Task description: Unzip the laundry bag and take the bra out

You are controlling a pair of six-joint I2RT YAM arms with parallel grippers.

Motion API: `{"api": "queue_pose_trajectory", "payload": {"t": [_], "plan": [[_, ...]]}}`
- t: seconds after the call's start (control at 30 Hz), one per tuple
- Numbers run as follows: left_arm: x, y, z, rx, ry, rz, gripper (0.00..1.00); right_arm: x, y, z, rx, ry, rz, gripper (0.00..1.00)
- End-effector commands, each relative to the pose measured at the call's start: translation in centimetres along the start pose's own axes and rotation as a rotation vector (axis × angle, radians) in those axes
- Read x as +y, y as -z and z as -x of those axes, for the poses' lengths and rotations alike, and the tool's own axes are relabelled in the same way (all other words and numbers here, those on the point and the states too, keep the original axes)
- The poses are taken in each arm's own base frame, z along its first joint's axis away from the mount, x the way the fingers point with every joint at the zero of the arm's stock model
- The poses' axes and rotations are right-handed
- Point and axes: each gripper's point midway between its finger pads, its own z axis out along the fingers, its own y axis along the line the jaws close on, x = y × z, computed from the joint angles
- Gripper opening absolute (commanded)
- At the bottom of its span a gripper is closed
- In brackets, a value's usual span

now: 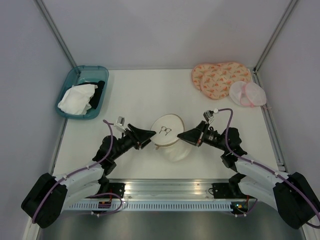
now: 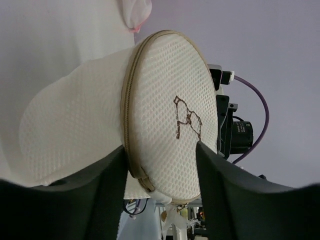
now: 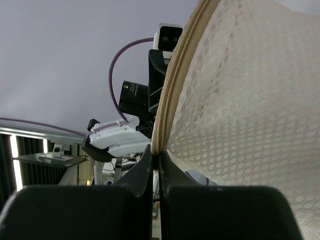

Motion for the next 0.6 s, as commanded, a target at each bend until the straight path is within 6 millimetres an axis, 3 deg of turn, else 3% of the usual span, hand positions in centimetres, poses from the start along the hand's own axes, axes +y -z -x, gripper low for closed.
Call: {"api": "queue_pose_trajectory", "payload": {"t": [0.0, 0.03, 0.1, 0.13, 0.17, 0.23, 0.27, 0.33, 0.37, 0.4, 0.47, 0.5, 0.53, 0.57], "plan": [[-3.7, -0.4, 0.0, 0.024, 0.011, -0.127, 0.56, 1.9, 0.1, -0.4, 0.02, 0.061, 0.092, 0.0], [-3.5, -0.5, -0.1, 0.027, 0.013, -0.121, 0.43, 1.8, 0.1, -0.5, 0.022, 0.063, 0.088, 0.01], [-3.4, -0.5, -0.2, 0.035, 0.016, -0.12, 0.26, 1.0, 0.0, -0.5, 0.022, 0.078, 0.055, 0.0], [-3.3, -0.5, -0.2, 0.036, 0.017, -0.117, 0.11, 1.1, 0.0, -0.3, 0.016, 0.1, 0.046, 0.0], [-3.4, -0.4, -0.2, 0.035, 0.016, -0.119, 0.05, -0.2, -0.1, -0.2, 0.011, 0.084, -0.017, 0.01], [-3.0, -0.3, -0.3, 0.037, 0.014, -0.104, 0.02, -0.6, -0.3, 0.5, -0.008, 0.169, -0.065, 0.0], [-3.1, -0.2, -0.3, 0.034, 0.008, -0.108, 0.02, -2.7, -0.1, 0.9, -0.031, 0.148, -0.17, 0.0], [-2.5, 0.0, -0.3, 0.025, 0.0, -0.081, 0.02, -3.2, 0.0, 2.1, -0.057, 0.253, -0.248, 0.0], [-2.0, 0.0, 0.1, 0.004, -0.001, -0.06, 0.02, -5.1, 0.7, 2.1, -0.051, 0.247, -0.347, 0.03], [-2.3, 0.3, 0.3, -0.014, -0.009, -0.063, 0.02, -5.0, 0.8, 3.5, -0.107, 0.287, -0.398, 0.24], [0.1, 0.5, 1.4, -0.083, -0.011, 0.047, 0.02, -6.3, 1.8, 3.9, -0.108, 0.337, -0.493, 0.46], [-0.2, 0.9, 2.0, -0.12, -0.02, 0.049, 0.02, -6.0, 2.0, 4.5, -0.134, 0.359, -0.51, 0.6], [2.2, 1.4, 2.1, -0.143, -0.008, 0.142, 0.02, -6.4, 2.4, 4.6, -0.129, 0.377, -0.538, 0.63], [2.8, 1.7, 3.4, -0.218, -0.013, 0.169, 0.02, -6.6, 2.6, 4.4, -0.121, 0.38, -0.558, 0.67]]}}
